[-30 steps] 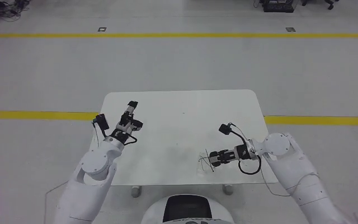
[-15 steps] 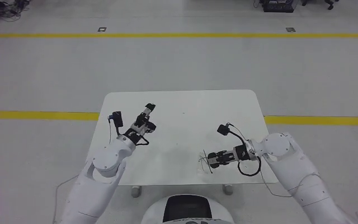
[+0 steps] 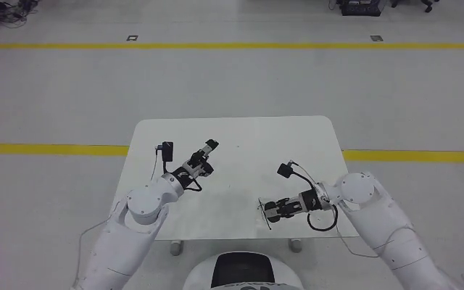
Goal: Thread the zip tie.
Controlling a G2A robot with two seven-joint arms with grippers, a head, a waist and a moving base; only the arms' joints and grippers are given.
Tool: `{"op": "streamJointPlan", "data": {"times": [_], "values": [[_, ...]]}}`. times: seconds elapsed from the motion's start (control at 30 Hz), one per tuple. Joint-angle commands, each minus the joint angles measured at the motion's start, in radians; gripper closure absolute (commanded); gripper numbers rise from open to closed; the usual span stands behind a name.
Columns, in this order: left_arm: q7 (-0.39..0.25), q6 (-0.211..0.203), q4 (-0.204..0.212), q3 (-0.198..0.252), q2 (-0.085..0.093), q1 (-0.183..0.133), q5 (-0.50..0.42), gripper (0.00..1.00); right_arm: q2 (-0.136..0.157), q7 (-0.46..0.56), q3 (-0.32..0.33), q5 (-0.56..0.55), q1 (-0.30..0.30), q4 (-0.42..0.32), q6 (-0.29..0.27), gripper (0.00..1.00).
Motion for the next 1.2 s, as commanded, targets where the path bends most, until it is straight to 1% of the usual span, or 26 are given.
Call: {"op": "streamJointPlan", "data": {"times": [0.0, 0.23, 0.27, 0.3, 0.4, 0.43, 0.5, 0.57, 0.63, 0.7, 0.73, 0.77, 1.03, 1.07, 1.1, 1.13, 1.17], "values": [[0.0, 0.0, 0.0, 0.0, 0.0, 0.0, 0.0, 0.0, 0.0, 0.0, 0.0, 0.0, 0.0, 0.0, 0.0, 1.0], [0.0, 0.0, 0.0, 0.0, 0.0, 0.0, 0.0, 0.0, 0.0, 0.0, 0.0, 0.0, 0.0, 0.0, 0.0, 1.0], [-0.002, -0.003, -0.001, 0.002, 0.0, -0.001, 0.001, 0.0, 0.0, -0.006, -0.001, 0.001, -0.001, 0.001, 0.0, 1.0], [-0.014, -0.016, 0.001, 0.006, 0.0, -0.005, 0.005, 0.0, -0.001, -0.019, -0.005, 0.008, -0.005, 0.002, 0.0, 1.0], [-0.094, -0.066, 0.012, 0.007, 0.004, -0.014, -0.012, 0.0, -0.004, 0.0, -0.02, 0.075, 0.006, 0.002, 0.0, 1.0], [-0.141, -0.091, 0.022, 0.005, 0.006, -0.018, -0.029, 0.0, -0.003, 0.0, -0.028, 0.103, 0.009, 0.008, 0.0, 1.0], [-0.218, -0.114, 0.045, 0.004, 0.009, -0.028, -0.067, 0.0, 0.0, 0.0, -0.04, 0.143, 0.017, 0.015, 0.0, 1.0], [-0.276, -0.147, 0.078, 0.006, 0.011, -0.042, -0.086, 0.0, 0.006, 0.0, -0.051, 0.172, 0.027, 0.024, 0.0, 1.0], [-0.315, -0.171, 0.108, 0.017, 0.012, -0.056, -0.096, 0.0, 0.011, 0.0, -0.065, 0.197, 0.033, 0.035, 0.0, 1.0], [-0.365, -0.2, 0.135, 0.037, 0.01, -0.074, -0.125, 0.0, 0.016, 0.0, -0.087, 0.224, 0.042, 0.031, 0.0, 1.0], [-0.379, -0.22, 0.143, 0.046, 0.01, -0.083, -0.123, 0.0, 0.019, 0.0, -0.096, 0.227, 0.048, 0.04, 0.0, 1.0], [-0.372, -0.225, 0.15, 0.05, 0.01, -0.088, -0.103, 0.0, 0.021, 0.0, -0.101, 0.228, 0.052, 0.046, 0.0, 1.0], [-0.371, -0.225, 0.151, 0.051, 0.01, -0.088, -0.102, 0.0, 0.02, -0.006, -0.102, 0.231, 0.05, 0.044, 0.0, 1.0], [-0.377, -0.228, 0.153, 0.056, 0.01, -0.089, -0.113, 0.0, 0.018, -0.012, -0.108, 0.249, 0.043, 0.044, 0.0, 1.0], [-0.408, -0.242, 0.155, 0.061, 0.009, -0.09, -0.149, 0.0, 0.017, -0.008, -0.11, 0.258, 0.043, 0.057, 0.0, 1.0], [-0.467, -0.255, 0.173, 0.061, 0.01, -0.096, -0.194, 0.0, 0.016, 0.0, -0.11, 0.261, 0.048, 0.066, 0.0, 1.0], [-0.515, -0.269, 0.188, 0.059, 0.012, -0.103, -0.22, 0.0, 0.014, 0.0, -0.113, 0.264, 0.049, 0.07, 0.0, 1.0]]}}
